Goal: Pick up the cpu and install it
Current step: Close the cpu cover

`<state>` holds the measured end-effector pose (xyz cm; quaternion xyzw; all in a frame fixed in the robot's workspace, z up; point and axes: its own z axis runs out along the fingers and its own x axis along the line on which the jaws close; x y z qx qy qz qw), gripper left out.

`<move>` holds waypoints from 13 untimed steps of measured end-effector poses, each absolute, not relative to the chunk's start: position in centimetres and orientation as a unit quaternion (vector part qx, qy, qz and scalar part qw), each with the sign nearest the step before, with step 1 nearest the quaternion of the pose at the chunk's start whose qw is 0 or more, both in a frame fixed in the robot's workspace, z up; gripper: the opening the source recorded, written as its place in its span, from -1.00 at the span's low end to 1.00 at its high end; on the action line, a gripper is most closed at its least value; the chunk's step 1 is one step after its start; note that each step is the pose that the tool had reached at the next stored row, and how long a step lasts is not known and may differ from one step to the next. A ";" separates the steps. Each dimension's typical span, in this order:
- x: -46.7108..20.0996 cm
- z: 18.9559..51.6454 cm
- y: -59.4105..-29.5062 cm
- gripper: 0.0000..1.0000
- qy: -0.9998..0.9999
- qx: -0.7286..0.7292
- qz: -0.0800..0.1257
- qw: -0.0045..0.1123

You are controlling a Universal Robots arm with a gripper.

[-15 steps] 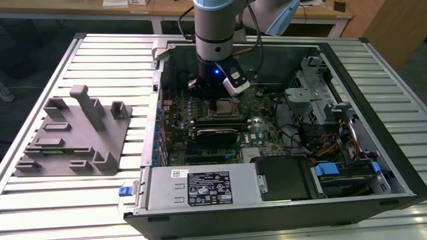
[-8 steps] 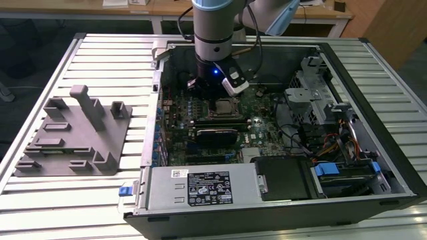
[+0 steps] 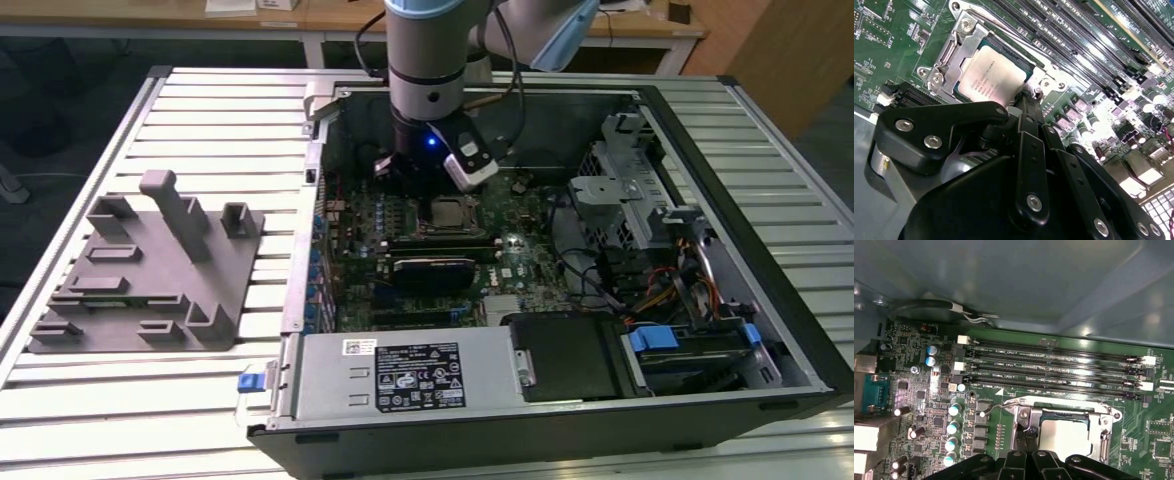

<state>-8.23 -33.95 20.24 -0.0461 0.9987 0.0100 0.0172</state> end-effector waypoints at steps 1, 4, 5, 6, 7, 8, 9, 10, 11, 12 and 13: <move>-8.2 20.3 -33.9 -0.79 0.999 -0.046 0.010 0.017; -8.2 20.8 -33.9 -0.79 0.999 -0.046 0.010 0.017; -8.2 21.0 -33.9 -0.79 0.999 -0.046 0.010 0.017; -8.2 21.2 -33.9 -0.79 0.999 -0.046 0.010 0.017; -8.2 21.4 -33.9 -0.79 0.999 -0.046 0.010 0.017; -8.2 21.6 -33.9 -0.79 0.999 -0.046 0.010 0.017; -8.2 21.7 -33.9 -0.79 0.999 -0.046 0.010 0.017; -8.2 21.7 -33.9 -0.79 0.999 -0.046 0.010 0.017; -8.2 21.7 -33.9 -0.79 0.999 -0.046 0.010 0.017; -8.1 21.7 -33.9 -0.79 0.999 -0.046 0.010 0.017; -8.0 21.7 -33.9 -0.79 0.999 -0.046 0.009 0.017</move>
